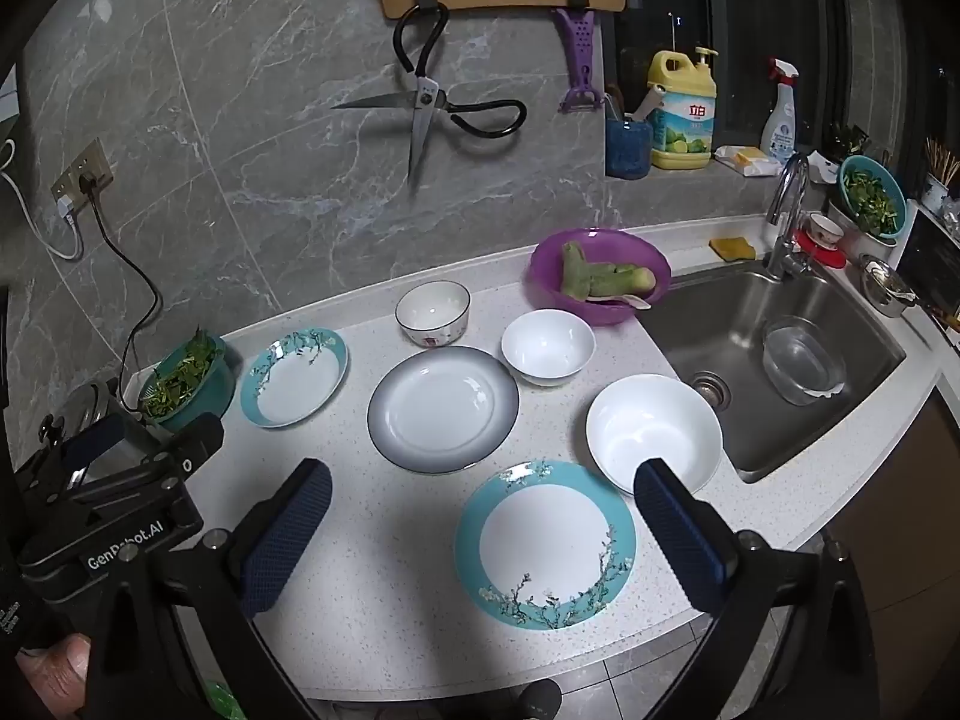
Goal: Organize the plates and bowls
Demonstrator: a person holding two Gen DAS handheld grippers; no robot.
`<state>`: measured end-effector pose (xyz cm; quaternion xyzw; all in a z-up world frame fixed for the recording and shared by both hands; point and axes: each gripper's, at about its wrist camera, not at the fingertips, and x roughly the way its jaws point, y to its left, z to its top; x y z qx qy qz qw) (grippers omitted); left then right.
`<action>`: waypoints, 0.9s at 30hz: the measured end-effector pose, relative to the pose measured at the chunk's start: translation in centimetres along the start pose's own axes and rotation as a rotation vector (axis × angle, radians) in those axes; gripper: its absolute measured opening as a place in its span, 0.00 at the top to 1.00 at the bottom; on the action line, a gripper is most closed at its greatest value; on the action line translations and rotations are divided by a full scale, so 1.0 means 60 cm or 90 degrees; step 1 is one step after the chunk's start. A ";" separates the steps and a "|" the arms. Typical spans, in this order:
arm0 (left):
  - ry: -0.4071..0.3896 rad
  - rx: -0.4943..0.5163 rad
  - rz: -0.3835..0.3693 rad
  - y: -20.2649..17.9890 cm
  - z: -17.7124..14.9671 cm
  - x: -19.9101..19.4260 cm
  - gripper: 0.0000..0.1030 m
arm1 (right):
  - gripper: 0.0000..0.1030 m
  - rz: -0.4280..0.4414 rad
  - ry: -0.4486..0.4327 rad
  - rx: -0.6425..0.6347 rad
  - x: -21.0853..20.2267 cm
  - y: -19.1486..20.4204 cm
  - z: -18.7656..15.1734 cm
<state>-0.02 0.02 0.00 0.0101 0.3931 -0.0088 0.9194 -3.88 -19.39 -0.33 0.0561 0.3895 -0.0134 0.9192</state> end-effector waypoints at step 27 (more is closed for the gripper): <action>0.007 -0.002 0.006 0.001 -0.010 0.006 0.01 | 0.00 -0.006 0.004 -0.003 0.004 0.003 -0.002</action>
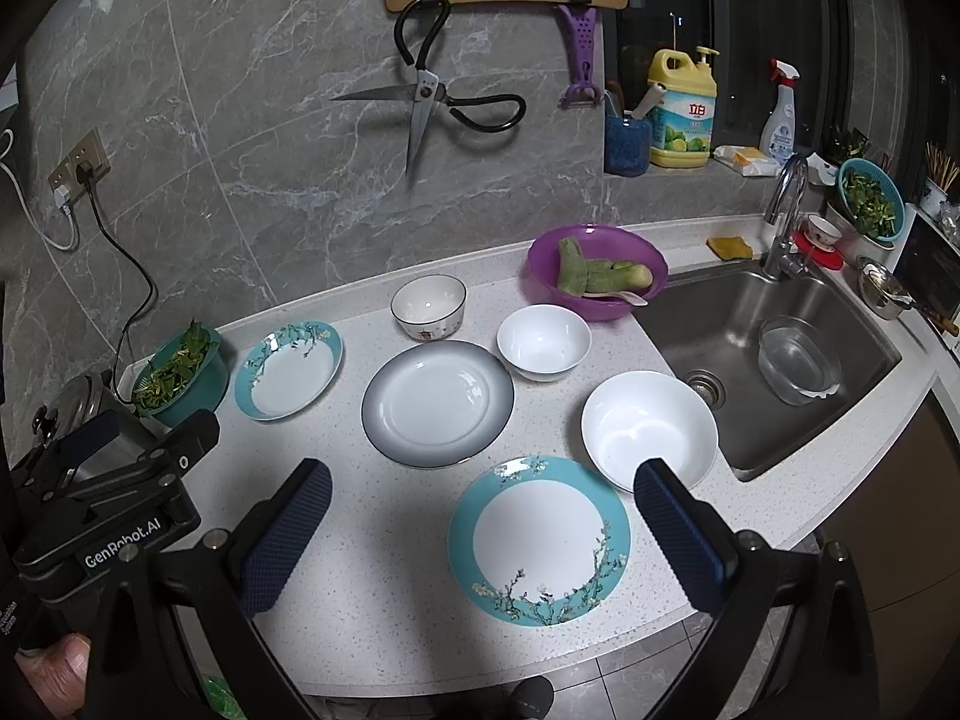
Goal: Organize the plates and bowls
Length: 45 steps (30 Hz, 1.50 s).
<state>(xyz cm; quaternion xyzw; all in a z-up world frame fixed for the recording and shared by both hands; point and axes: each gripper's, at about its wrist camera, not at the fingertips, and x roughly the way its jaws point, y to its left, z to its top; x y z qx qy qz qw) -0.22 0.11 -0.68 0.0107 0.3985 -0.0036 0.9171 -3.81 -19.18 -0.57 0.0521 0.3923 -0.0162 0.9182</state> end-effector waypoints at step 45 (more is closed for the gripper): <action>0.013 0.009 -0.001 -0.009 0.005 0.038 0.01 | 0.00 -0.006 0.009 -0.004 0.016 0.002 0.002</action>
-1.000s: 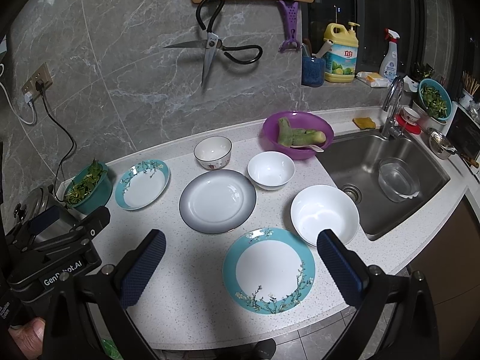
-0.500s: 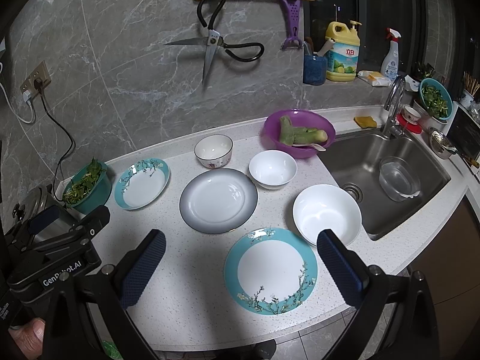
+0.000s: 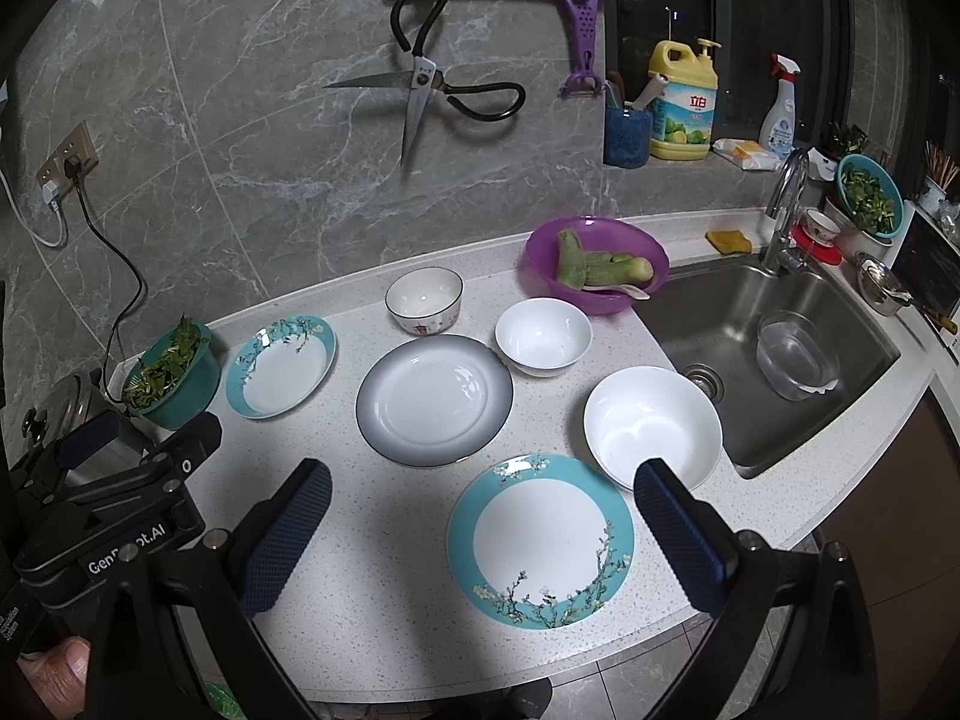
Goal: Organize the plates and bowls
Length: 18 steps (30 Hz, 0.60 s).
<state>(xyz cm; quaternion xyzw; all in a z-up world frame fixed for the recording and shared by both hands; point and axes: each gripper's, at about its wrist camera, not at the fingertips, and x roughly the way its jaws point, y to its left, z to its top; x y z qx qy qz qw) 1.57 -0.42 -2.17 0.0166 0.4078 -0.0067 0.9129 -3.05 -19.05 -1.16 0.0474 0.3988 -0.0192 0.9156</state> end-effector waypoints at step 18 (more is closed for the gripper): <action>0.002 0.001 -0.001 0.000 -0.004 0.006 0.01 | 0.00 -0.002 0.003 0.000 0.001 0.002 0.002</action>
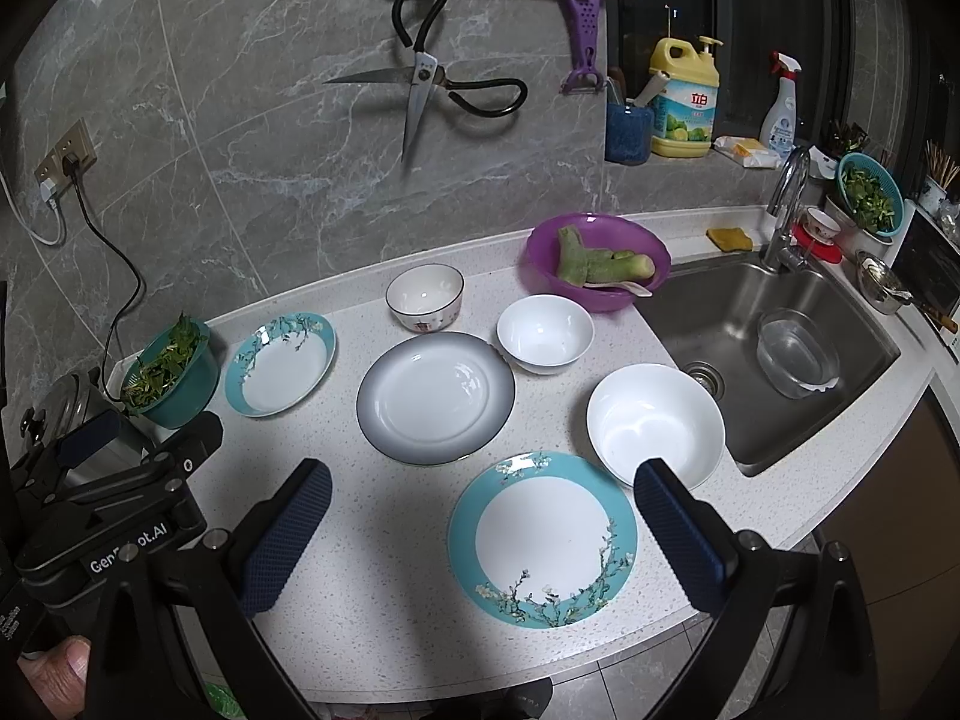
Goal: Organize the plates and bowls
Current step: 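Move both grippers to the grey-rimmed white plate and close on its rim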
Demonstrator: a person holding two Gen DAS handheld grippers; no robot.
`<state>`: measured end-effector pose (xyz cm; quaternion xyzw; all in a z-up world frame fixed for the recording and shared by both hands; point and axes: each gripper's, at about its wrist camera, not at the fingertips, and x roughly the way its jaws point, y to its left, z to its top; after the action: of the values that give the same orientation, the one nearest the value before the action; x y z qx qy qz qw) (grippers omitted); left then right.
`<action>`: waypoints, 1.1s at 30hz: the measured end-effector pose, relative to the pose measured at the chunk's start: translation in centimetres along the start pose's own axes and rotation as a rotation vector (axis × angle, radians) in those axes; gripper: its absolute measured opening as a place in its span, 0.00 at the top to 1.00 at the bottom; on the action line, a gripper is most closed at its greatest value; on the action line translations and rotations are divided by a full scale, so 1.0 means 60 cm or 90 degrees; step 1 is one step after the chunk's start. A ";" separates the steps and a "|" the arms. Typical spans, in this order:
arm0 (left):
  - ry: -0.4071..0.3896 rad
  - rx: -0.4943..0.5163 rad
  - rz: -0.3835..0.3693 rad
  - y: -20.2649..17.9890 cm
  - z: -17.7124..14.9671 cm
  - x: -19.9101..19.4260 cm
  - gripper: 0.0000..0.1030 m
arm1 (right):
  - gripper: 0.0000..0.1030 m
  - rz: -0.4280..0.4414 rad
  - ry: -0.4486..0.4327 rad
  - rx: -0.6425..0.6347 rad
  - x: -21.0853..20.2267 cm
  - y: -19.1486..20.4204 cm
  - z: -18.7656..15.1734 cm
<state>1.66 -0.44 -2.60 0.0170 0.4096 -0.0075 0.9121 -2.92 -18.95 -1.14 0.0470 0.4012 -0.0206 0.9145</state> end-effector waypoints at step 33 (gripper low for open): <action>0.248 0.018 -0.232 0.052 0.027 0.543 0.02 | 0.19 0.253 0.203 0.203 0.412 -0.132 0.053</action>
<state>24.60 2.60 -25.79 -0.0431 0.5734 -0.1743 0.7994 15.56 -27.16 -17.72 0.2704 0.5143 0.1039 0.8072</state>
